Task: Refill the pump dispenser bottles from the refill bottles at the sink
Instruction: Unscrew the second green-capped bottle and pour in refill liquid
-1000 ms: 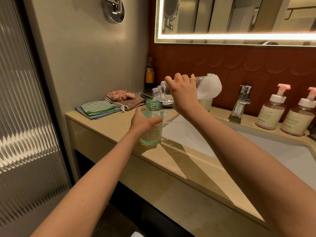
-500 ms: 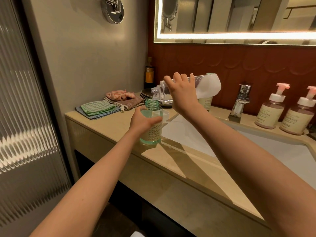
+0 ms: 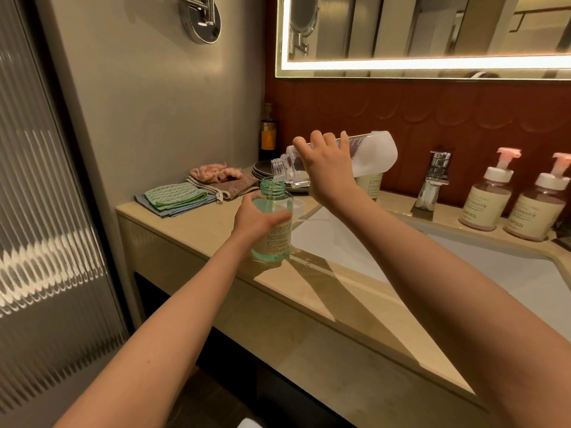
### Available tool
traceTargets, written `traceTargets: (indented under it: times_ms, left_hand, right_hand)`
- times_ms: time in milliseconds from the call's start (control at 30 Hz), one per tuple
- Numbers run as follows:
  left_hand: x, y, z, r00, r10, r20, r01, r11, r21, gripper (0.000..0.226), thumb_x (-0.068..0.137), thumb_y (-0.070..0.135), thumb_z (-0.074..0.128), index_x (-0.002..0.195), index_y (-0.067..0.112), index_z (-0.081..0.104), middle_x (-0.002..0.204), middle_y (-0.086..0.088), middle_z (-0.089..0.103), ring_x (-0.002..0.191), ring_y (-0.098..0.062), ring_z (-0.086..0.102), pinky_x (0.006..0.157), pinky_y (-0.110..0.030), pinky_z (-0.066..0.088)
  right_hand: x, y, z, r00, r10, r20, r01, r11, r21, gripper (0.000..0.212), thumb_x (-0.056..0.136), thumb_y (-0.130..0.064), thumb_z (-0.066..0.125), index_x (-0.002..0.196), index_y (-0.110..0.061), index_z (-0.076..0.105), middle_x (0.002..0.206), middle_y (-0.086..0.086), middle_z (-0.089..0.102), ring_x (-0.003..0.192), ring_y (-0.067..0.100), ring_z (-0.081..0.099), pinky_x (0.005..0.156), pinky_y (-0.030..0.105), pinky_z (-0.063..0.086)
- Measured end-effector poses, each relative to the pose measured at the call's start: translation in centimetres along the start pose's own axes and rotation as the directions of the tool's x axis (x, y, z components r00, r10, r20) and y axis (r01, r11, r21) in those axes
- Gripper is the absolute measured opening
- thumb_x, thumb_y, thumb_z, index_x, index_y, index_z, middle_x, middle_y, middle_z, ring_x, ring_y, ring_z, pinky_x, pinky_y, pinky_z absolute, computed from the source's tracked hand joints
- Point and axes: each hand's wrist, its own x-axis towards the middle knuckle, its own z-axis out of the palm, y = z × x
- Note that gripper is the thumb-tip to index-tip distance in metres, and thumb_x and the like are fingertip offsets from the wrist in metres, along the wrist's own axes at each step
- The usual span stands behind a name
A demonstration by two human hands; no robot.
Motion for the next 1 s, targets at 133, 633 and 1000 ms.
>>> traceTargets:
  times_ms: [133, 633, 1000]
  left_hand:
    - [0.0, 0.06, 0.01, 1.0, 0.002, -0.002, -0.002, 1.0, 0.002, 0.078, 0.071, 0.024, 0.079, 0.134, 0.011, 0.036, 0.127, -0.008, 0.052, 0.11, -0.021, 0.051, 0.084, -0.031, 0.041]
    - [-0.05, 0.04, -0.04, 1.0, 0.002, -0.001, -0.002, 1.0, 0.016, 0.08, 0.072, 0.026, 0.078, 0.136, 0.012, 0.034, 0.13, -0.008, 0.05, 0.113, -0.022, 0.049, 0.085, -0.031, 0.041]
    - [-0.02, -0.07, -0.04, 1.0, -0.003, -0.001, 0.003, 1.0, 0.009, 0.08, 0.071, 0.027, 0.079, 0.137, 0.013, 0.034, 0.131, -0.008, 0.05, 0.114, -0.023, 0.05, 0.09, -0.034, 0.042]
  right_hand:
    - [0.04, -0.01, -0.03, 1.0, -0.004, -0.007, 0.004, 1.0, -0.005, 0.06, 0.083, -0.002, 0.057, 0.136, -0.014, 0.032, 0.133, 0.015, 0.04, 0.124, 0.032, 0.037, 0.113, 0.053, 0.014]
    - [0.01, -0.17, -0.51, 1.0, -0.028, -0.002, 0.028, 0.999, -0.019, 0.063, 0.082, 0.001, 0.057, 0.138, -0.014, 0.031, 0.135, 0.015, 0.039, 0.126, 0.033, 0.035, 0.113, 0.053, 0.011]
    - [0.12, -0.18, -0.51, 0.999, -0.037, -0.003, 0.037, 0.999, -0.032, 0.062, 0.083, -0.001, 0.057, 0.138, -0.014, 0.031, 0.135, 0.015, 0.038, 0.126, 0.032, 0.035, 0.114, 0.053, 0.01]
